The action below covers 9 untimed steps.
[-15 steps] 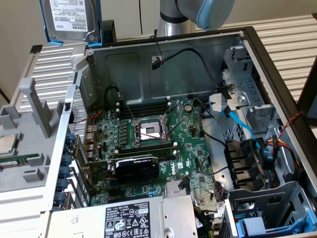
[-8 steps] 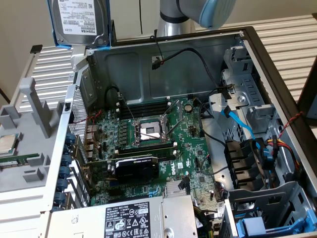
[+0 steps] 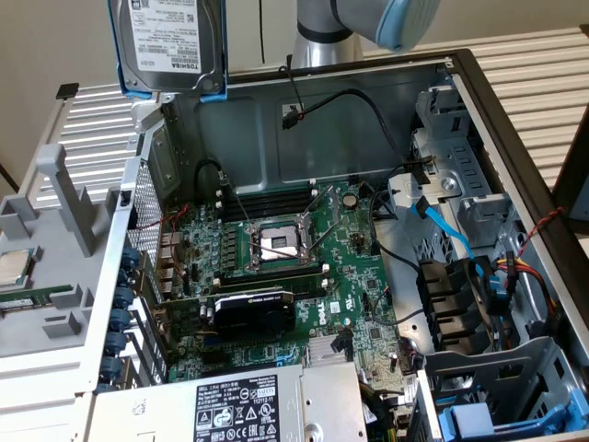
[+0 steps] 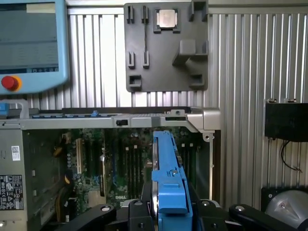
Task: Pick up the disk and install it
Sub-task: 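Pick up the disk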
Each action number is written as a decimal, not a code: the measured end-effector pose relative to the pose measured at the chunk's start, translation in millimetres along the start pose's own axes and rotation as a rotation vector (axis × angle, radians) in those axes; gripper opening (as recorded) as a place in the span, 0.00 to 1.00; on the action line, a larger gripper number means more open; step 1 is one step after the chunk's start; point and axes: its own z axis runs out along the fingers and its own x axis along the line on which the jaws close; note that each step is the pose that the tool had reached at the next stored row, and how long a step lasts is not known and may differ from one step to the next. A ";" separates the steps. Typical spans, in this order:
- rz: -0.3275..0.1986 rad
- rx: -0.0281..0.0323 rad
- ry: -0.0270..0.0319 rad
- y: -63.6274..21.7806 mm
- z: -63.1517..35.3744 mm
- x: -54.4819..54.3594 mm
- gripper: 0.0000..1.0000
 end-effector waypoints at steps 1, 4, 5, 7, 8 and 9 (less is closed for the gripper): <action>0.000 0.0000 0.0000 -2.9 0.1 2.2 0.37; 0.000 0.0000 0.0000 -11.7 0.6 8.8 0.37; 0.000 0.0000 0.0000 -14.8 0.7 11.1 0.37; 0.000 0.0000 0.0000 -20.9 1.0 15.5 0.37; 0.000 0.0000 0.0000 -24.1 1.2 17.7 0.37; 0.000 -0.0001 0.0000 -27.4 1.3 20.0 0.37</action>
